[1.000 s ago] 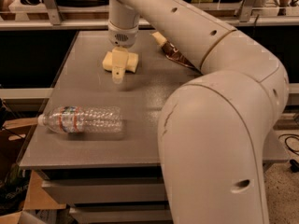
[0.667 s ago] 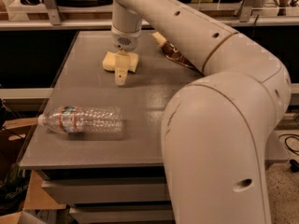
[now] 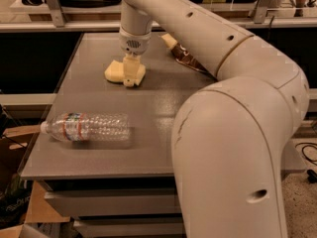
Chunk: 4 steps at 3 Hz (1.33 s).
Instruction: Move sponge near water bottle
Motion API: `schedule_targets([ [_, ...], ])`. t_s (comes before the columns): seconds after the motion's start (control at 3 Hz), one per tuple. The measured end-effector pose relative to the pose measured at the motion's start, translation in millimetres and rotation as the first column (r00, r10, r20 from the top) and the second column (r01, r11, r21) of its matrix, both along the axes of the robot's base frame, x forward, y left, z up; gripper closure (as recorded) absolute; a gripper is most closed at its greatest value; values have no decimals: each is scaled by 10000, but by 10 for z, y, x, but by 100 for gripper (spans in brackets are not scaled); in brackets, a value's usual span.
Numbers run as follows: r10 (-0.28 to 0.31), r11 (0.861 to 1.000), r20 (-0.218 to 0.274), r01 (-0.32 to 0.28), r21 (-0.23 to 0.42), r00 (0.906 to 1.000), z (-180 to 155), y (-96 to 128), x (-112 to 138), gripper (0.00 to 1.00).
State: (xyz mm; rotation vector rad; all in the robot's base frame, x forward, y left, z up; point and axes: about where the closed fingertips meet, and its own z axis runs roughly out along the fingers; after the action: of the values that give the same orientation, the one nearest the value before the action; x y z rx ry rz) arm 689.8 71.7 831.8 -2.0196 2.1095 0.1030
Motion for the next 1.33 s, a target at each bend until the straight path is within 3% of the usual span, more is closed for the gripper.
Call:
schedule_targets([
  [0.33, 1, 10000, 1, -1, 1, 10000, 44, 0, 0, 88],
  [0.67, 234, 9997, 184, -236, 116, 9996, 139, -21, -12, 100],
  [1.0, 948, 9945, 531, -969, 387, 9941, 327, -44, -72, 100],
  [1.33, 1864, 9797, 837, -1916, 584, 9789, 511, -55, -214, 100],
])
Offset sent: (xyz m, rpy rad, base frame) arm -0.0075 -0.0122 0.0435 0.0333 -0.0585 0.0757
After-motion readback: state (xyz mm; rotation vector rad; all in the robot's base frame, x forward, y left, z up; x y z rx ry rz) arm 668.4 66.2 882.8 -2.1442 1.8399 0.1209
